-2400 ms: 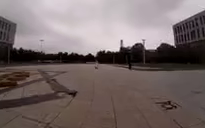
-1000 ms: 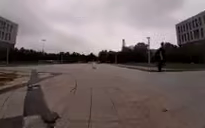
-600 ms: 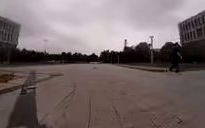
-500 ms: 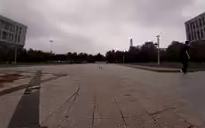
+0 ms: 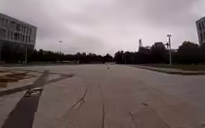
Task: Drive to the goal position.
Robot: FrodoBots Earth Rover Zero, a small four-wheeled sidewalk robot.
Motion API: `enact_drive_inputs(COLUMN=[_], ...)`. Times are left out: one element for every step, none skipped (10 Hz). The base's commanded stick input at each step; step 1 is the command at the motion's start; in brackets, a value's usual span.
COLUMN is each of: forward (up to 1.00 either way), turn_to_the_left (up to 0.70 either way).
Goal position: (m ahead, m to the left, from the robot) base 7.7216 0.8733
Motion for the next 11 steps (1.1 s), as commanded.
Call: enact_drive_inputs(forward=[0.70, 0.70, 0.70, 0.70, 0.70, 0.70, 0.70, 0.70, 0.70, 0.70, 0.70], turn_to_the_left=[0.00, 0.00, 0.00, 0.00, 0.00, 0.00, 0.00, 0.00, 0.00, 0.00, 0.00])
